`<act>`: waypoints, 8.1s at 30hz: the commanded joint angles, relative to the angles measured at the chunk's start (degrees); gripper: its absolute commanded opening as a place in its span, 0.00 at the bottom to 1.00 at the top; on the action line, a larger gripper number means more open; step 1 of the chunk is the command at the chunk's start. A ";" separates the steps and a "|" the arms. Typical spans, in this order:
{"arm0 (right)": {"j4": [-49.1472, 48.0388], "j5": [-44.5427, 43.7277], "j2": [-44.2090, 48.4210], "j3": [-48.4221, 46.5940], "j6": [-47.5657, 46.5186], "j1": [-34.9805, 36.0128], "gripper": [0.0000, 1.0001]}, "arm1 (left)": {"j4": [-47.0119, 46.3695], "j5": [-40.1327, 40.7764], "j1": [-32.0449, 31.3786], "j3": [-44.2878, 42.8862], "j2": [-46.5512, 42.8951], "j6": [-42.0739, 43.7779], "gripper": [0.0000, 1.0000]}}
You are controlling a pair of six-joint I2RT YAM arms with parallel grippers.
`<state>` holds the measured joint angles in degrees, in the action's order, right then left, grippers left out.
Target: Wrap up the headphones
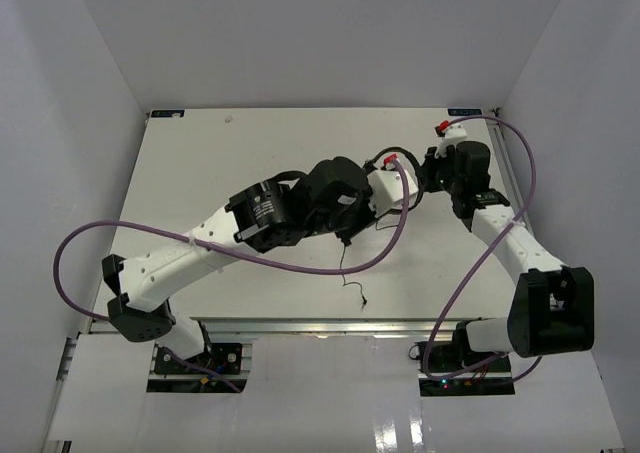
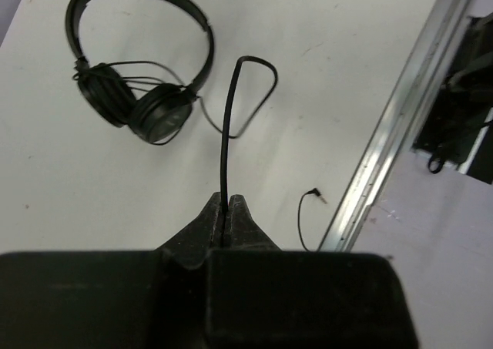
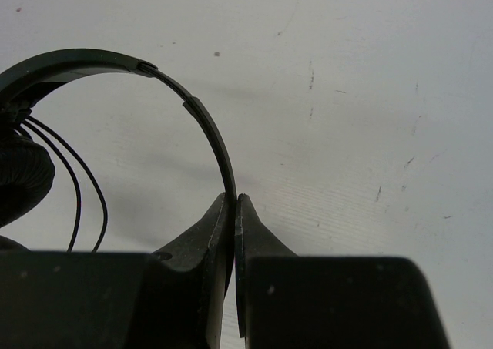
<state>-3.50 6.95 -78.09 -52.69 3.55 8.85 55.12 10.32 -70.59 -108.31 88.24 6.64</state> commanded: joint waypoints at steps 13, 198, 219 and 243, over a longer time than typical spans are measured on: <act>-2.15 26.36 16.87 5.97 -4.00 0.12 0.08 | -5.58 -5.07 18.78 4.92 -4.06 7.27 0.00; 2.38 2.42 1.66 -25.65 34.76 3.56 0.08 | -63.80 -23.79 25.56 44.79 -4.74 -20.15 0.00; -8.12 -24.49 -0.09 -17.64 7.87 8.63 0.08 | -47.70 -19.34 22.55 35.83 -8.25 -17.20 0.00; -28.11 -25.09 5.43 -0.79 -30.98 19.50 0.08 | -20.67 -6.83 22.57 18.66 -1.58 3.73 0.01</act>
<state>-29.72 -19.75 -73.96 -53.39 -23.20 28.37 33.10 0.90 -47.85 -87.32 87.88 6.82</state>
